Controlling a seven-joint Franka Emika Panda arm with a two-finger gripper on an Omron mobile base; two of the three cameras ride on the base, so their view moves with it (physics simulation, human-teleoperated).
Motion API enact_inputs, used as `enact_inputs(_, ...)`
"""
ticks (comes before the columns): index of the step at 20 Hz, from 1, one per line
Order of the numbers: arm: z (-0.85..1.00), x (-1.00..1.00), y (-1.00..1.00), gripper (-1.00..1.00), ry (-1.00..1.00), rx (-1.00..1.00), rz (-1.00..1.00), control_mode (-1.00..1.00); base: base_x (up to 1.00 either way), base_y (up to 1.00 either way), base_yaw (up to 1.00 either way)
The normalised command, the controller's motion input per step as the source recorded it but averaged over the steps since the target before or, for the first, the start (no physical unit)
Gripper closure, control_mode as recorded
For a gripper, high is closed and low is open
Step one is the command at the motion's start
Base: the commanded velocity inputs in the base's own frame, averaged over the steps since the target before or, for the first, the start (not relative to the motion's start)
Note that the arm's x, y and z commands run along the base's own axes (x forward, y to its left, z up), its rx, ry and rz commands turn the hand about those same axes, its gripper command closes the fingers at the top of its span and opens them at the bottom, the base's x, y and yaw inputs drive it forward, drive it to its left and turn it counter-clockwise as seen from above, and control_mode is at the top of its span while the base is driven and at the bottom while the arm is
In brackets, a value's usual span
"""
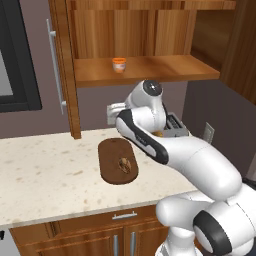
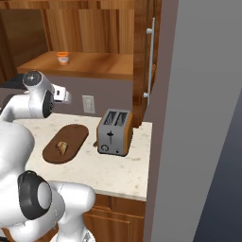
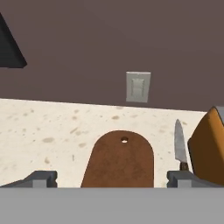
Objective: Pick the bread, place it on the cutting board, pick the jam, place it on the counter, and close the cabinet.
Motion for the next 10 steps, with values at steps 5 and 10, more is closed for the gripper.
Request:
enact_inputs(5, 0.47, 0.0, 0.0, -1.0, -0.1, 0.01, 0.0, -1.0, 0.0, 0.0, 0.0)
enact_inputs(10, 0.39, 0.0, 0.0, -1.0, -0.06, 0.0, 0.0, -1.0, 0.0, 0.0, 0.0)
